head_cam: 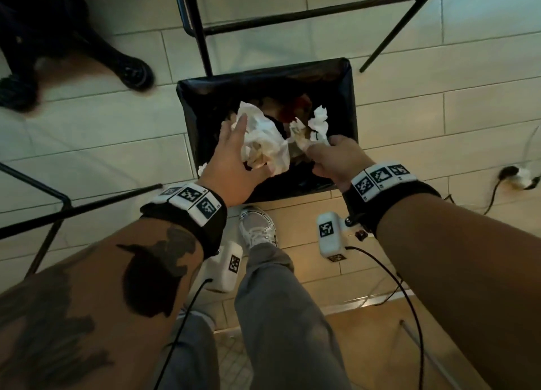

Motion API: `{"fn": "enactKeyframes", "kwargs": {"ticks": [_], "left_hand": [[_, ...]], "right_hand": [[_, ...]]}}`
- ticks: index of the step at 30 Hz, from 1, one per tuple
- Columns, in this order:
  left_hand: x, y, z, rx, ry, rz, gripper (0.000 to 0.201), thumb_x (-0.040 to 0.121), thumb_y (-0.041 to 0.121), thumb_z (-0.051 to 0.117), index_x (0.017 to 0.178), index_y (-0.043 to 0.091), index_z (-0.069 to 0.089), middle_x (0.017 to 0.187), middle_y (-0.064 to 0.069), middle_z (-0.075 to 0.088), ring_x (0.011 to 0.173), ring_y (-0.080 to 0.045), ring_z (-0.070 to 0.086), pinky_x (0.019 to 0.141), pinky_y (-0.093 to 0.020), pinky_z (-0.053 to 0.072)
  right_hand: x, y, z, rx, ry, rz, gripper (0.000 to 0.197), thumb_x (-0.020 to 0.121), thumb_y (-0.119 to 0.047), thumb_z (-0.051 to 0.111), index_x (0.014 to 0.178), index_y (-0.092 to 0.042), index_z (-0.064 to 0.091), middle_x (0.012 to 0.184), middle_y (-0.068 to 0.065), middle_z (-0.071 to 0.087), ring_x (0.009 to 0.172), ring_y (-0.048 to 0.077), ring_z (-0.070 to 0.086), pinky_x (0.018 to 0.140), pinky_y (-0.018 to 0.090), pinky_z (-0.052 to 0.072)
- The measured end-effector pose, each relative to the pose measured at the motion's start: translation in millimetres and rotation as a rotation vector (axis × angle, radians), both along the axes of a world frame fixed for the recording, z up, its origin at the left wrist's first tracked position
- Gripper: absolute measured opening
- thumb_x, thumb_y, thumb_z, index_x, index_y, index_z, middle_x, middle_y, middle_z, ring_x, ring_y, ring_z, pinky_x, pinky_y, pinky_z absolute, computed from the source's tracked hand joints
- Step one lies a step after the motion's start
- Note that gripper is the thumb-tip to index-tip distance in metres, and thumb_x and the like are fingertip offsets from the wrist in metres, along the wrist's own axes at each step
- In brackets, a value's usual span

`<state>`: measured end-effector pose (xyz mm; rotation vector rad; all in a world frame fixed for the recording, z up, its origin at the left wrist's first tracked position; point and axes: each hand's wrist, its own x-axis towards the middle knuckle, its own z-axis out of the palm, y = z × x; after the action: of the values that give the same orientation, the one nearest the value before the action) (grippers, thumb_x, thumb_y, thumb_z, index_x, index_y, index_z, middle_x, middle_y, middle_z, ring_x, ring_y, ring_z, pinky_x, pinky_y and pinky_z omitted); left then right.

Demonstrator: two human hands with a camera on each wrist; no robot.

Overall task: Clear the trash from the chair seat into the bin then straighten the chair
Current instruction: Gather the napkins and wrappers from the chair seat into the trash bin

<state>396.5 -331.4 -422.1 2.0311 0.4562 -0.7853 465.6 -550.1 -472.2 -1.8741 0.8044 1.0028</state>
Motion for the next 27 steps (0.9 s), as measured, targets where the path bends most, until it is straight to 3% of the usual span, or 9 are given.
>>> {"fn": "enactKeyframes", "kwargs": {"ticks": [2,4,6,9,11,13,17,21,27], "left_hand": [[-4.5,4.4,0.3,-0.022,0.034,-0.025,0.113,0.088,0.036,0.079,0.162,0.034,-0.006,0.172,-0.008,-0.016,0.158,-0.017,-0.001,0.118,-0.026,0.012],[-10.2,10.3,3.9,-0.034,0.048,-0.019,0.115,0.087,0.039,0.079,0.161,0.038,-0.009,0.171,-0.008,-0.019,0.157,-0.015,0.001,0.117,-0.025,0.012],[-18.1,16.2,10.5,-0.045,0.057,0.008,0.112,0.087,0.040,0.078,0.162,0.040,-0.005,0.172,-0.006,-0.014,0.157,-0.014,0.004,0.117,-0.024,0.012],[-35.6,26.4,27.6,-0.087,0.076,0.086,0.096,0.089,0.040,0.076,0.162,0.037,0.014,0.172,-0.003,0.015,0.157,-0.018,0.021,0.125,-0.035,0.024],[-50.4,35.4,47.5,-0.143,0.098,0.135,0.080,0.091,0.038,0.074,0.158,0.035,0.031,0.161,0.000,0.042,0.145,-0.019,0.044,0.117,-0.037,0.041],[-67.4,47.1,76.8,-0.161,0.096,0.141,0.066,0.093,0.038,0.072,0.152,0.033,0.043,0.150,0.005,0.055,0.131,-0.013,0.057,0.106,-0.030,0.048],[-109.6,84.3,152.4,-0.116,-0.038,0.166,0.050,0.092,0.047,0.069,0.140,0.036,0.056,0.128,0.015,0.064,0.109,-0.001,0.063,0.098,-0.035,0.056],[-171.3,134.1,239.1,-0.066,-0.237,0.290,0.041,0.094,0.045,0.067,0.133,0.033,0.061,0.120,0.016,0.066,0.103,-0.001,0.065,0.090,-0.033,0.058],[-289.3,203.6,344.9,0.035,-0.454,0.566,0.029,0.095,0.039,0.068,0.123,0.033,0.065,0.114,0.018,0.068,0.106,-0.005,0.066,0.089,-0.025,0.056]], "right_hand": [[-1.0,1.8,2.9,0.003,0.026,0.017,0.113,0.068,-0.041,0.080,0.161,-0.015,0.021,0.138,0.015,0.054,0.114,0.030,0.063,0.096,0.046,0.058],[-4.7,1.1,7.3,-0.007,0.019,0.056,0.116,0.075,-0.044,0.079,0.164,-0.031,0.006,0.144,0.005,0.047,0.113,0.032,0.062,0.103,0.049,0.054],[-11.1,-0.5,13.5,-0.001,0.030,0.096,0.097,0.088,-0.032,0.074,0.164,-0.032,0.014,0.128,-0.002,0.048,0.096,0.024,0.063,0.096,0.046,0.057],[-23.5,5.1,27.9,0.027,0.047,0.219,0.060,0.092,-0.023,0.071,0.148,-0.019,0.050,0.102,-0.001,0.061,0.080,0.018,0.060,0.074,0.038,0.053],[-33.3,15.0,48.5,-0.012,0.047,0.284,0.029,0.094,-0.020,0.069,0.123,-0.018,0.064,0.099,0.006,0.067,0.079,0.021,0.064,0.067,0.035,0.052],[-45.1,26.2,70.6,-0.033,0.035,0.357,0.013,0.095,-0.020,0.069,0.108,-0.019,0.066,0.095,0.011,0.069,0.079,0.025,0.066,0.066,0.034,0.052],[-64.2,75.3,131.0,-0.051,-0.042,0.596,0.010,0.097,-0.021,0.068,0.106,-0.019,0.066,0.100,0.015,0.071,0.089,0.033,0.071,0.073,0.040,0.056],[-85.9,155.4,203.7,-0.028,-0.209,0.867,0.010,0.097,-0.019,0.068,0.106,-0.017,0.070,0.099,0.014,0.075,0.088,0.031,0.072,0.082,0.049,0.061],[-141.9,283.5,338.2,0.169,-0.482,1.147,0.013,0.099,-0.026,0.064,0.111,-0.030,0.067,0.092,-0.007,0.072,0.082,0.010,0.070,0.066,0.023,0.050]]}}
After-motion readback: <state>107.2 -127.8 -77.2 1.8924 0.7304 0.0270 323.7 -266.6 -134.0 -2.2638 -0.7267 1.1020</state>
